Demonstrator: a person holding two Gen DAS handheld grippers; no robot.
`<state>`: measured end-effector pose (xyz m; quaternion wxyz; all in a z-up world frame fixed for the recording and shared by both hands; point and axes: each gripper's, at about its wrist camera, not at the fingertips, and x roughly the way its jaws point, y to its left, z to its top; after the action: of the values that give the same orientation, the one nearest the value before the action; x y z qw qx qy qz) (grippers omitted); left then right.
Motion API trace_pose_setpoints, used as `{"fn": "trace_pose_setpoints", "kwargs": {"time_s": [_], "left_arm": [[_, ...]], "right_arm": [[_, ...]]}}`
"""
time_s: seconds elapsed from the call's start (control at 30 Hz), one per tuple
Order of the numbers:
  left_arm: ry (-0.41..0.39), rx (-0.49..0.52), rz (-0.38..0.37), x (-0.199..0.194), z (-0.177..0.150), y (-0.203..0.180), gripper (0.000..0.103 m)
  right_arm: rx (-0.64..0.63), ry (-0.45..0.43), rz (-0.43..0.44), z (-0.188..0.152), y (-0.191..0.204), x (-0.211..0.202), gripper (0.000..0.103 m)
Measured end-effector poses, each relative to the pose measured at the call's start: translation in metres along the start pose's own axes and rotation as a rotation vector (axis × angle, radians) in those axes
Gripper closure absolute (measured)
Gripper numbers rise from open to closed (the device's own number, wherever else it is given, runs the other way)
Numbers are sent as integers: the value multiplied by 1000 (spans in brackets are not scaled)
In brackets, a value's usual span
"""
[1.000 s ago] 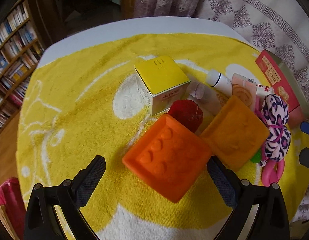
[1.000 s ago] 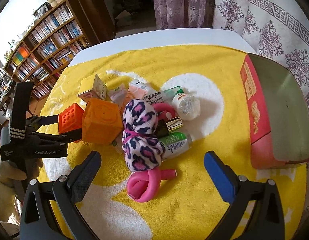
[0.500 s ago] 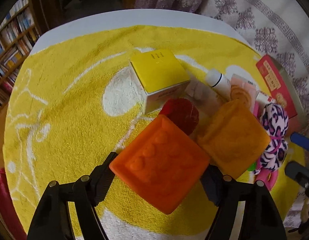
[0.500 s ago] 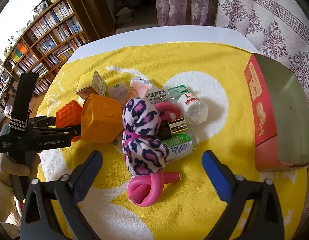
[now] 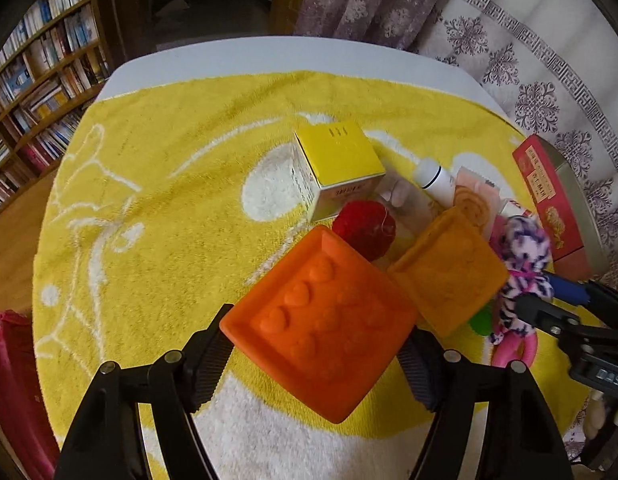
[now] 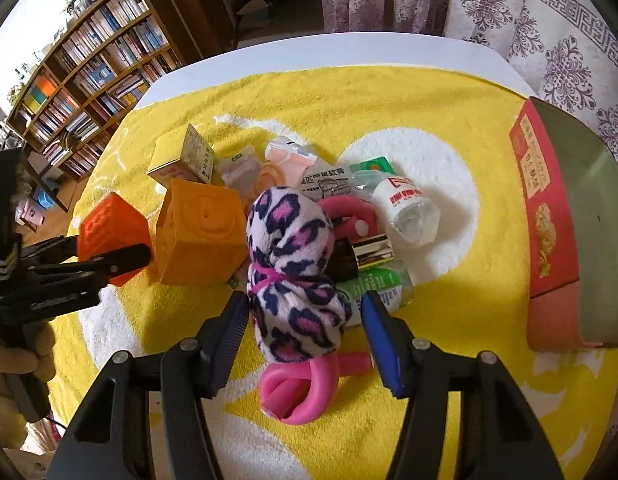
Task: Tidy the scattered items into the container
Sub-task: 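Grasp the orange block with the left tool while the right tool grasps the leopard plush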
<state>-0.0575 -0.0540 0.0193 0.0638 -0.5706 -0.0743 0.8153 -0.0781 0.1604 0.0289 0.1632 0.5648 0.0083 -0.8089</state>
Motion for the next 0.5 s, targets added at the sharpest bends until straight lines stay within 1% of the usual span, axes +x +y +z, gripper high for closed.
{"fn": "trace_pose_setpoints", "kwargs": {"time_s": [0.1, 0.13, 0.17, 0.2, 0.23, 0.27, 0.3, 0.5], "left_arm": [[-9, -8, -4, -7, -1, -9, 26], [-14, -8, -4, -8, 2, -11, 26], [-16, -8, -2, 1, 18, -18, 26], [-20, -8, -1, 0, 18, -21, 26], [-25, -10, 0, -3, 17, -22, 26], [-28, -13, 0, -8, 15, -20, 26], [-31, -18, 1, -12, 16, -21, 26], [-52, -34, 29, -29, 9, -30, 26]], "right_arm": [[-15, 16, -9, 3, 3, 9, 40], [-21, 26, -14, 3, 4, 13, 40], [-23, 37, -11, 4, 5, 16, 41], [-31, 32, -15, 4, 6, 17, 41], [-43, 29, -19, 4, 7, 17, 45], [-48, 33, -9, 4, 8, 17, 55], [-48, 36, 13, 4, 8, 17, 57], [-30, 13, 54, 5, 0, 7, 60]]}}
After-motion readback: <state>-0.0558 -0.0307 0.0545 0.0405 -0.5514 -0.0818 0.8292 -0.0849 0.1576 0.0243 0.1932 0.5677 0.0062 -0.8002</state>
